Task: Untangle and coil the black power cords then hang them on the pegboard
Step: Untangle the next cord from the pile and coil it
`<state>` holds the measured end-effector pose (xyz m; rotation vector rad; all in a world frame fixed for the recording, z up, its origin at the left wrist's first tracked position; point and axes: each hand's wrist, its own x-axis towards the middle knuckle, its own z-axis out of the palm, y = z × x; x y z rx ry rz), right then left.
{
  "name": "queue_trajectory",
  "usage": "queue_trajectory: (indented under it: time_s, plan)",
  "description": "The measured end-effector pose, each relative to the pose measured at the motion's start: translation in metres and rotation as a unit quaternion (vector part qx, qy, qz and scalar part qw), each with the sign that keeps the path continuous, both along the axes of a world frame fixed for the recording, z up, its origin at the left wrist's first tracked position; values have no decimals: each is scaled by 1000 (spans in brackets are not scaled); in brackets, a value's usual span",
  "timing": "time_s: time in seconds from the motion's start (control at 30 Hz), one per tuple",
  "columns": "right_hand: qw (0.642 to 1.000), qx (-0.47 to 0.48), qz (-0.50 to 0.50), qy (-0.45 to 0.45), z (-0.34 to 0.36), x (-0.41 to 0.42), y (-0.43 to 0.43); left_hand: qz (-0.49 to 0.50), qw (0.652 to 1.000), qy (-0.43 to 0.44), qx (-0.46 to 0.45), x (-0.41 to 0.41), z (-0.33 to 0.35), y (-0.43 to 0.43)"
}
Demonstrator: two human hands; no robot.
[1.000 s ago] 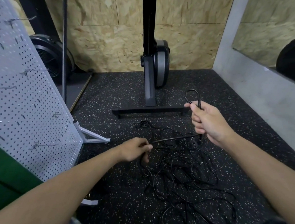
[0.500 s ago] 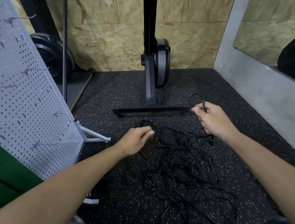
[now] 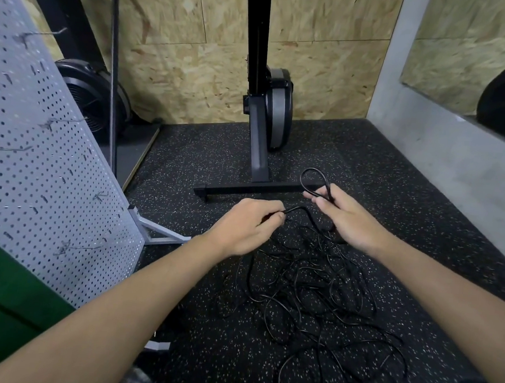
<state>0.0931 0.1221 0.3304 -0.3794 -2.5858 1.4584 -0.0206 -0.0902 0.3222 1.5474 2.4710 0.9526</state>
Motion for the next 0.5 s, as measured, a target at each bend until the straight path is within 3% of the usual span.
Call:
queue_trajectory:
  time_s: [0.17,0.33,0.5]
  plan:
    - [993,-85,74,-17,-4,-4,-14,-14,999,34,19,-4,-1,4]
    - [982,-172,66,-41,1,-6,-24,22,991,77,109,-3,-6,4]
    - [988,-115,93,-50,8,1,-27,55,984,96,139,-3,-5,6]
